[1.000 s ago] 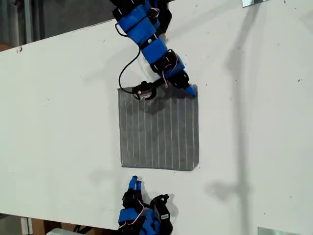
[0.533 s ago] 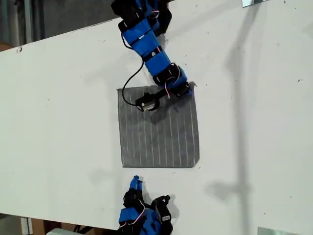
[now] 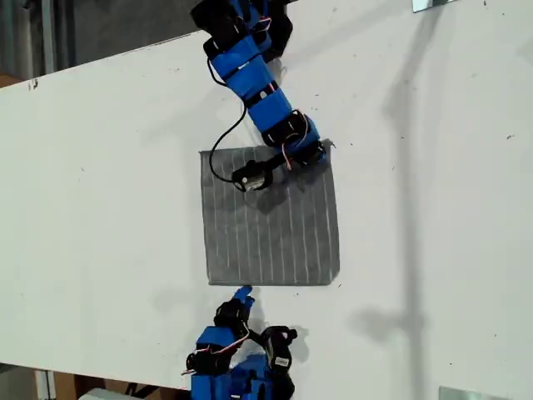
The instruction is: Grasp corners of a square towel and fold twice.
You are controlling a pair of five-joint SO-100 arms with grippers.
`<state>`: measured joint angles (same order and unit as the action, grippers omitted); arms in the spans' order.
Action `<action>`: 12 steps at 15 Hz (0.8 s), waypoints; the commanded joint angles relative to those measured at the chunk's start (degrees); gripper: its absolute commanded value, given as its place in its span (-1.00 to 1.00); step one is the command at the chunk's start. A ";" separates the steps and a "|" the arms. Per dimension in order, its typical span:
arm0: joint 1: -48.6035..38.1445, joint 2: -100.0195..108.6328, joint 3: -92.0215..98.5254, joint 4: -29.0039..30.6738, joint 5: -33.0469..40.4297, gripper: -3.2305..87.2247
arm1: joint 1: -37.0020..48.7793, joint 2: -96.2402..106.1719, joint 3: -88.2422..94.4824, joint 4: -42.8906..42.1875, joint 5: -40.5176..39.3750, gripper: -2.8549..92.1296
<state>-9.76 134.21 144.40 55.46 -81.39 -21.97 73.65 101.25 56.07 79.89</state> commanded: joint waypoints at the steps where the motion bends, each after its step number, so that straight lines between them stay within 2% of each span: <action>1: 12.04 -10.11 -7.21 -2.90 -7.82 -0.63 | -0.18 -0.35 -1.32 0.26 -0.26 -0.94; 3: 20.92 -17.05 -13.45 0.09 -13.89 -0.59 | -0.35 -1.05 -1.32 0.09 -0.18 -0.94; 4: 24.26 -18.28 -14.06 -1.32 -16.08 -0.59 | -0.35 -1.23 -1.32 0.09 -0.18 -0.94; 7: 30.23 -22.76 -13.18 -10.37 -21.01 -0.58 | -0.62 -1.23 -1.32 -0.09 -0.18 -0.94; 11: 30.59 -37.53 -16.00 -23.12 -20.04 -0.54 | -1.05 -1.14 -1.32 0.18 -0.18 -0.94; 12: 30.85 -39.64 -17.58 -24.08 -19.95 -0.54 | -1.05 -1.14 -1.32 0.26 -0.18 -0.94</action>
<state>20.30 95.98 130.34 34.10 -101.60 -22.41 72.86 100.90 56.25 79.89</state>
